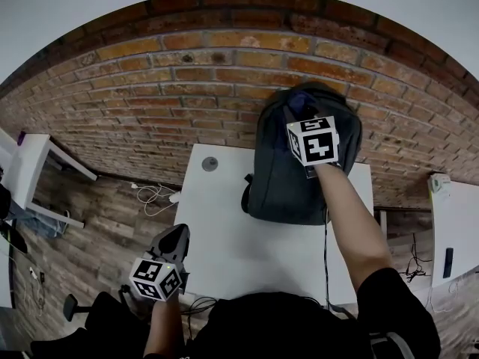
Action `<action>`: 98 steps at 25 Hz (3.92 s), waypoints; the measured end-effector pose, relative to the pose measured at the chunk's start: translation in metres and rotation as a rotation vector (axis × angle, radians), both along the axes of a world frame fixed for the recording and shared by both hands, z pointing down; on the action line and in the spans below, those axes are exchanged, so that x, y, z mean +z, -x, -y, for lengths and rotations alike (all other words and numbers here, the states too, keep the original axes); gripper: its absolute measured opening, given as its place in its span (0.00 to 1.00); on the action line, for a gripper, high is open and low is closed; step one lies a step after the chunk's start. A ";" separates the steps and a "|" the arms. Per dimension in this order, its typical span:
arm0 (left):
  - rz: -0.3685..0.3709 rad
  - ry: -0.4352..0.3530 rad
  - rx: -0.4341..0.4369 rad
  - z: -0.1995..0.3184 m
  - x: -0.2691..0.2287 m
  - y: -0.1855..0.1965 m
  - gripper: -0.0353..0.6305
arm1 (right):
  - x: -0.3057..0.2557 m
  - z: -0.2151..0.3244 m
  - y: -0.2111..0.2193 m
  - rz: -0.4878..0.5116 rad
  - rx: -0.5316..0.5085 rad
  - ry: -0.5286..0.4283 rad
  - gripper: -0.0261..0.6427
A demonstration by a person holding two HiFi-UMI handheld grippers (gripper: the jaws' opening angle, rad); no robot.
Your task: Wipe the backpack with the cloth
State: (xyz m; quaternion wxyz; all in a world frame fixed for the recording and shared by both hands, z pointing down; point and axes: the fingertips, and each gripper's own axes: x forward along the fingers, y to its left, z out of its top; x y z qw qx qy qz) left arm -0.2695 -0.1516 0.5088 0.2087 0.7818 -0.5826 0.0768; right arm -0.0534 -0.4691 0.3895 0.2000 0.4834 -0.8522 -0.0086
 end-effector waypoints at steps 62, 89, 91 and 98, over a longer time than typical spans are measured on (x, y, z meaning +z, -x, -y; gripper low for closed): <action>0.014 0.032 0.074 0.018 0.008 0.007 0.05 | 0.274 -0.207 0.114 0.127 -0.015 0.541 0.19; -0.030 0.030 0.055 0.029 0.030 0.042 0.05 | 0.110 -0.044 0.126 0.376 0.203 0.255 0.19; -0.033 0.032 0.053 0.028 0.031 0.043 0.05 | 0.096 -0.032 0.123 0.388 0.218 0.238 0.19; -0.043 0.028 0.048 0.026 0.033 0.049 0.05 | 0.047 -0.002 0.115 0.392 0.234 0.162 0.19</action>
